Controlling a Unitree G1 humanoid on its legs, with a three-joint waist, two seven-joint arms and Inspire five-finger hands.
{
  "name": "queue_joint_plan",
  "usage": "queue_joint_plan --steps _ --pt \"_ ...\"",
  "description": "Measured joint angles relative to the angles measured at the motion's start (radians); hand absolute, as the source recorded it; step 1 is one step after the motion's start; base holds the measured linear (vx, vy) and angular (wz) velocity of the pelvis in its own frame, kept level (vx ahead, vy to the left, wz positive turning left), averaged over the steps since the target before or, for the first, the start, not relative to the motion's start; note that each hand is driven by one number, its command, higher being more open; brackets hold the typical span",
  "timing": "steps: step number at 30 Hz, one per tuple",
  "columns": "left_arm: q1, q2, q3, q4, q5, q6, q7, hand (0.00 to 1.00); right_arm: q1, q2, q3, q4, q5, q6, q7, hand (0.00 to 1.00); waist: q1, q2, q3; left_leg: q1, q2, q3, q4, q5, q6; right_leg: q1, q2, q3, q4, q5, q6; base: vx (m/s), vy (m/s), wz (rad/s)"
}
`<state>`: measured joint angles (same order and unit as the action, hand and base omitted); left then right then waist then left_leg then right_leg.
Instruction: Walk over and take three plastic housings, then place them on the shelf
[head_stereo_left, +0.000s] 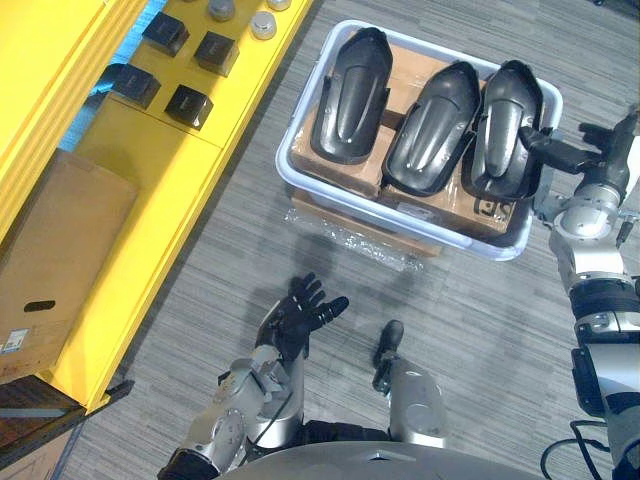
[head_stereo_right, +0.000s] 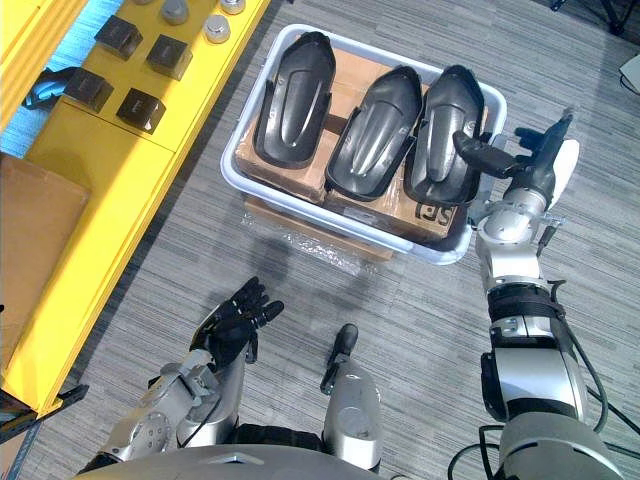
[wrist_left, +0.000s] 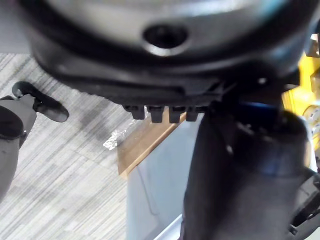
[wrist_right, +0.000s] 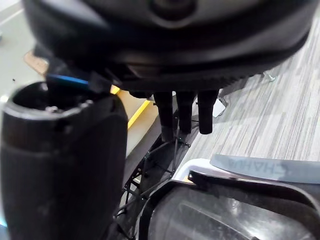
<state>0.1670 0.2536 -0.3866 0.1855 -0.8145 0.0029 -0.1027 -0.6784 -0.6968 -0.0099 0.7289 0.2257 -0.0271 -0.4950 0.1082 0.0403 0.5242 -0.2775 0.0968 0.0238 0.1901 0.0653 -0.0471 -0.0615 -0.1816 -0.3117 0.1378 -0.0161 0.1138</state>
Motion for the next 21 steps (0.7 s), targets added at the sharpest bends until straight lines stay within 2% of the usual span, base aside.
queue_joint_plan --steps 9,12,14,16,17,21 --pt "0.0 0.001 0.014 0.003 0.001 0.0 0.006 1.0 -0.008 0.003 -0.065 0.065 0.015 -0.006 0.025 1.0 0.003 -0.012 -0.009 -0.02 0.003 -0.008 0.076 -0.03 0.008 0.028 0.009 -0.012 0.004 -0.003 -0.001 -0.02 0.021 0.05" --pt "-0.002 0.0 0.02 0.035 0.0 -0.004 0.008 1.0 -0.063 0.0 -0.061 0.173 0.014 0.046 0.025 1.0 0.012 -0.015 -0.025 -0.073 0.005 -0.013 0.107 -0.045 0.014 -0.012 0.01 -0.013 0.013 -0.006 -0.005 -0.08 0.042 0.0" --pt "-0.021 -0.001 0.022 0.049 -0.004 -0.023 0.01 1.0 -0.137 -0.021 -0.055 0.264 0.015 0.107 0.021 1.0 0.018 -0.007 -0.032 -0.135 0.002 -0.02 0.139 -0.044 0.015 -0.061 0.009 -0.013 0.022 0.001 0.003 -0.07 0.068 0.03" --pt "-0.037 -0.007 0.021 0.063 -0.005 -0.028 0.01 1.0 -0.16 -0.041 -0.04 0.292 0.015 0.127 0.021 1.0 0.023 0.001 -0.036 -0.158 0.002 -0.023 0.155 -0.043 0.022 -0.079 0.007 -0.013 0.028 0.007 0.011 -0.04 0.047 0.04" --pt "-0.051 -0.014 0.022 0.082 -0.01 -0.029 0.01 1.0 -0.183 -0.061 -0.015 0.301 0.013 0.155 0.021 1.0 0.026 0.011 -0.041 -0.177 0.001 -0.028 0.165 -0.044 0.025 -0.095 0.002 -0.014 0.041 0.008 0.011 -0.02 0.034 0.09" --pt "-0.068 -0.047 0.02 0.109 -0.014 -0.046 0.009 1.0 -0.286 -0.152 0.079 0.331 -0.025 0.199 0.024 1.0 0.032 0.057 -0.049 -0.233 -0.01 -0.034 0.192 -0.044 0.037 -0.153 -0.013 -0.016 0.081 0.007 0.013 -0.03 0.046 0.05"
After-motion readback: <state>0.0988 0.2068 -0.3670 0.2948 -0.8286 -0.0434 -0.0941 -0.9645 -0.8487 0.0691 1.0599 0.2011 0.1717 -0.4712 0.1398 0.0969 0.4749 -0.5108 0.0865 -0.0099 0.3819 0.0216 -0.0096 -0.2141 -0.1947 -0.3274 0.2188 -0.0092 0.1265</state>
